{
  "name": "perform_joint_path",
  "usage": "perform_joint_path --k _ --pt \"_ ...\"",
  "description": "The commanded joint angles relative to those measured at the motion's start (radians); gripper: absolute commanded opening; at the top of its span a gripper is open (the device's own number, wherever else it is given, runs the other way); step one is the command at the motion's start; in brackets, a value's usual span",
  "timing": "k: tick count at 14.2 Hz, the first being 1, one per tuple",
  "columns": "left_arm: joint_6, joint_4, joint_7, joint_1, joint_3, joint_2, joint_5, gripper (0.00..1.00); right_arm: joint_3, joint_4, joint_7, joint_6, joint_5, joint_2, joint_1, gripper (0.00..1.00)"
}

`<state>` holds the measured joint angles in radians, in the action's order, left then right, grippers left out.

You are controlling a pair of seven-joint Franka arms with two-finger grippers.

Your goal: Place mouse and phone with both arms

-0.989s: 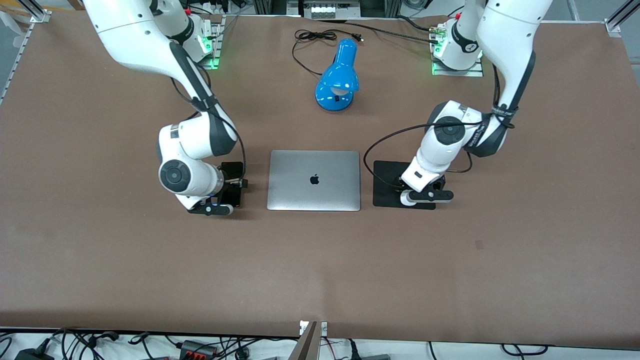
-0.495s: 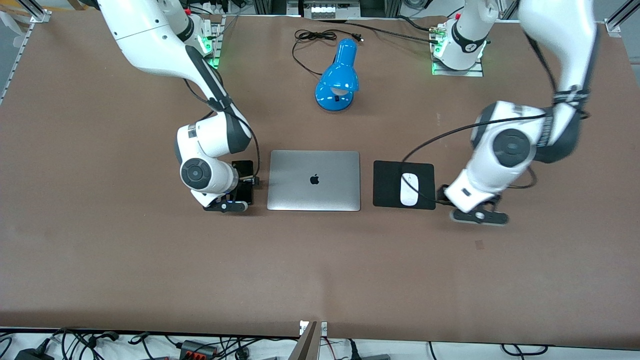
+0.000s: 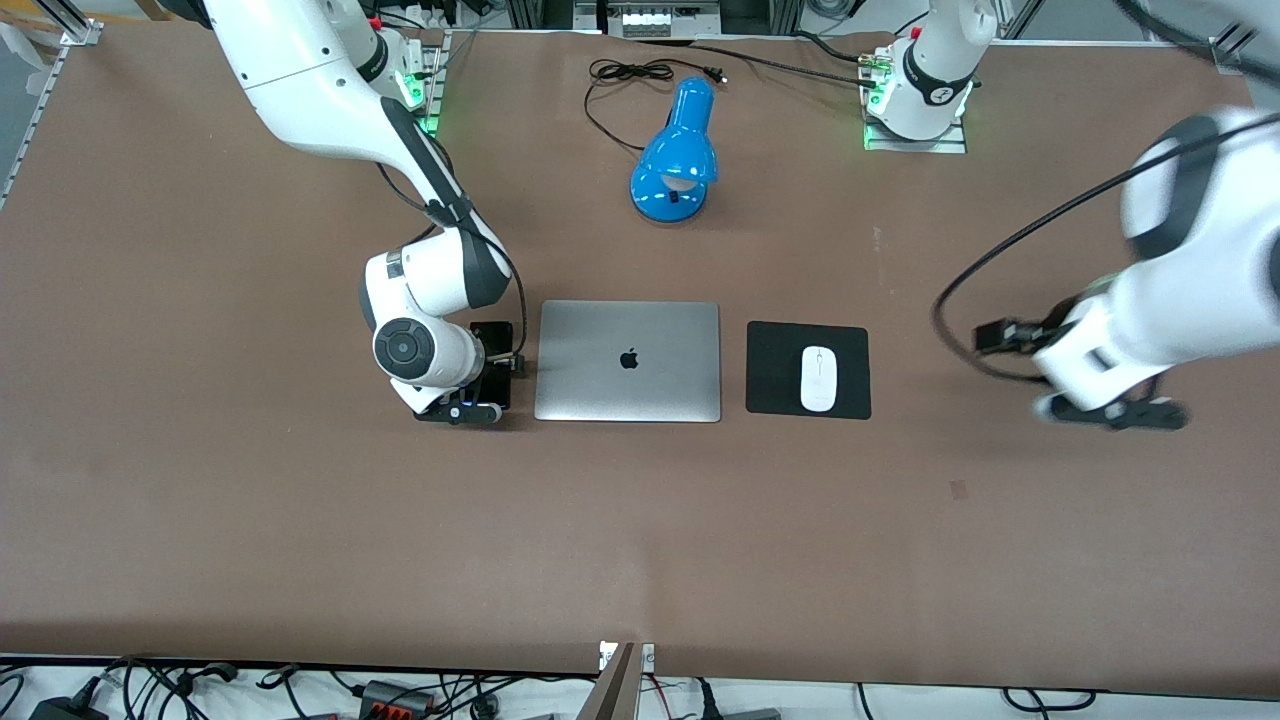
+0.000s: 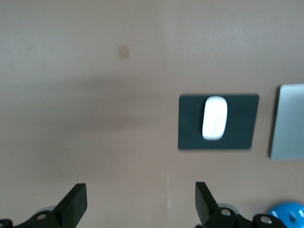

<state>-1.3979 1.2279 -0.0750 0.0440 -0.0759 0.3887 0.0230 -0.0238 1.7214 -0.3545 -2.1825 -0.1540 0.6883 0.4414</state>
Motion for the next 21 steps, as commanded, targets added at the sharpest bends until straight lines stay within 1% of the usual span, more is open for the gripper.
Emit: perform_joint_path --k 1,2,3,4,6,7,8,10,12,14,15,17,18,19,20,21 --pt "0.138 -0.152 0.018 -0.024 -0.004 0.016 -0.012 1.00 -0.007 -0.019 -0.014 0.010 -0.016 -0.003 0.008 1.00" --pt "0.132 -0.140 0.017 -0.023 0.001 0.007 -0.011 1.00 -0.007 -0.020 -0.014 0.012 -0.015 -0.007 0.010 1.00" --pt "0.084 -0.067 0.020 -0.029 0.001 -0.031 -0.021 1.00 -0.008 -0.031 -0.006 0.018 -0.015 -0.027 0.005 1.00" --pt "-0.022 0.038 0.015 -0.039 0.001 -0.109 -0.021 1.00 -0.011 -0.043 0.000 0.030 -0.015 -0.058 0.003 1.00" --pt "-0.247 0.300 0.018 -0.038 0.001 -0.271 -0.012 1.00 -0.027 -0.074 0.014 0.087 -0.010 -0.125 -0.016 1.00" --pt "-0.291 0.380 0.021 -0.044 0.001 -0.327 -0.012 1.00 -0.028 -0.106 0.020 0.131 0.000 -0.154 -0.038 1.00" --pt "-0.293 0.419 0.020 -0.050 0.002 -0.350 -0.012 1.00 -0.030 -0.143 0.038 0.185 0.002 -0.174 -0.050 1.00" --pt "-0.258 0.414 0.023 -0.081 -0.008 -0.366 -0.020 1.00 -0.036 -0.236 0.104 0.306 0.008 -0.208 -0.099 1.00" --pt "-0.248 0.404 0.024 -0.084 -0.005 -0.363 -0.020 1.00 -0.038 -0.327 0.170 0.424 0.027 -0.231 -0.170 1.00" --pt "-0.250 0.403 0.024 -0.084 -0.007 -0.364 -0.017 1.00 -0.039 -0.387 0.209 0.521 0.059 -0.251 -0.228 1.00" --pt "-0.248 0.403 0.027 -0.084 -0.002 -0.363 -0.018 1.00 -0.038 -0.407 0.213 0.536 0.083 -0.271 -0.259 1.00" --pt "-0.250 0.403 0.027 -0.084 -0.002 -0.361 -0.020 1.00 -0.039 -0.411 0.222 0.558 0.152 -0.315 -0.277 1.00" --pt "-0.251 0.401 0.026 -0.084 -0.007 -0.361 -0.017 1.00 -0.044 -0.411 0.242 0.570 0.166 -0.331 -0.296 1.00" --pt "-0.251 0.401 0.026 -0.084 -0.010 -0.361 -0.018 1.00 -0.038 -0.413 0.279 0.585 0.165 -0.340 -0.332 1.00" --pt "-0.251 0.401 0.026 -0.084 -0.012 -0.361 -0.018 1.00 -0.019 -0.414 0.316 0.583 0.157 -0.375 -0.389 1.00" --pt "-0.251 0.400 0.026 -0.082 -0.015 -0.361 -0.017 1.00 0.007 -0.407 0.334 0.583 0.156 -0.388 -0.433 1.00"
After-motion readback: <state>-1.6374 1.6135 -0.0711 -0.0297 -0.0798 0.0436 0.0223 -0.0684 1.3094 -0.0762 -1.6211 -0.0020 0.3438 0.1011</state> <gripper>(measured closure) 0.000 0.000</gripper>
